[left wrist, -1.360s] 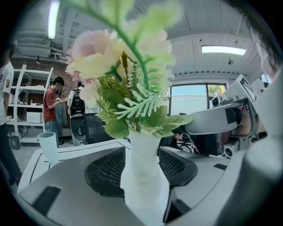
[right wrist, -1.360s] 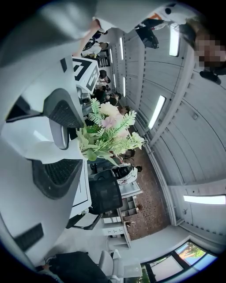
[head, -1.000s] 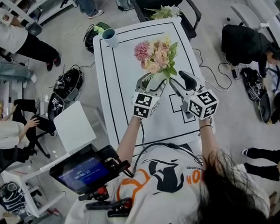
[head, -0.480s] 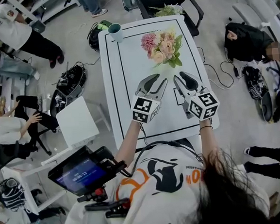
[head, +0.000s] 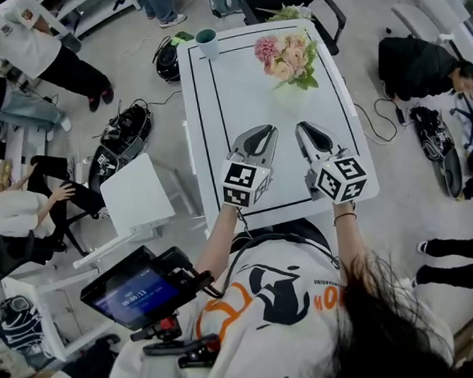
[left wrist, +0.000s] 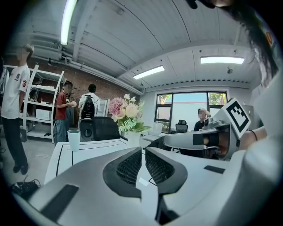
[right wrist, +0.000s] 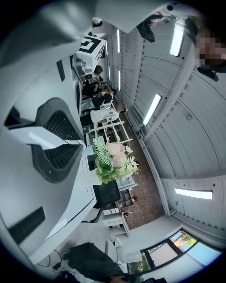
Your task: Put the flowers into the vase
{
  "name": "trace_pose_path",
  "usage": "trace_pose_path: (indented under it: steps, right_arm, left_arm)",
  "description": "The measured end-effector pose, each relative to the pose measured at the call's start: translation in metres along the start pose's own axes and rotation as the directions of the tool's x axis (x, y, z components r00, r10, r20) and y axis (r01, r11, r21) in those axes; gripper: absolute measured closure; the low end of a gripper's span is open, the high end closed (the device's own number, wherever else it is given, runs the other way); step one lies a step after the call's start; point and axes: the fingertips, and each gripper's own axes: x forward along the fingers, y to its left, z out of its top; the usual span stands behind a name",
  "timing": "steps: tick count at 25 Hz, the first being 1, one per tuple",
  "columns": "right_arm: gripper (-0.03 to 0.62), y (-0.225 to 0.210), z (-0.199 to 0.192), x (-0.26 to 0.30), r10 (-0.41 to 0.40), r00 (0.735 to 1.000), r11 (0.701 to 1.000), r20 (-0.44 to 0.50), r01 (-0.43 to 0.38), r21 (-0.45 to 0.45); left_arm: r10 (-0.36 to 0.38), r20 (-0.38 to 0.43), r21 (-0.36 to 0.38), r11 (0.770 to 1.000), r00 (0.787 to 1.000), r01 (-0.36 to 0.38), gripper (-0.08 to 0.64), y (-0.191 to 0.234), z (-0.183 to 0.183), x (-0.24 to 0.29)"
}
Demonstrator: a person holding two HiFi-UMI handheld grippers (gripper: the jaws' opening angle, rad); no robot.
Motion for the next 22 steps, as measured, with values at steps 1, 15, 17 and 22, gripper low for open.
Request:
trace_pose_path:
  steps: [1,15,17,22]
  right_arm:
    - [0.555,0.007,-0.003,-0.003,-0.005,1.000,1.000,0.001,0.005,0.000]
    - [0.568,0.080,-0.053,-0.063,-0.053,0.998,0.998,-0.030,0.053,0.014]
    - [0.569,0.083,-0.055,-0.065,-0.052,0.998,0.999,-0.037,0.053,0.011]
    - [0.570,0.090,-0.054,-0.065,-0.041,0.998,0.999,-0.038,0.041,0.002]
  left_arm:
    - [-0.004,-0.002,0.001,1.000,1.000,0.004,0.529,-0.001,-0.002,-0.007]
    - [-0.082,-0.012,-0.022,0.996,0.997,0.081,0.548,-0.046,-0.031,-0.083]
    - [-0.086,-0.012,-0.028,0.996,0.996,0.085,0.548,-0.049,-0.034,-0.085]
    - [-0.093,0.003,-0.030,0.995,0.996,0.093,0.548,-0.051,-0.032,-0.085]
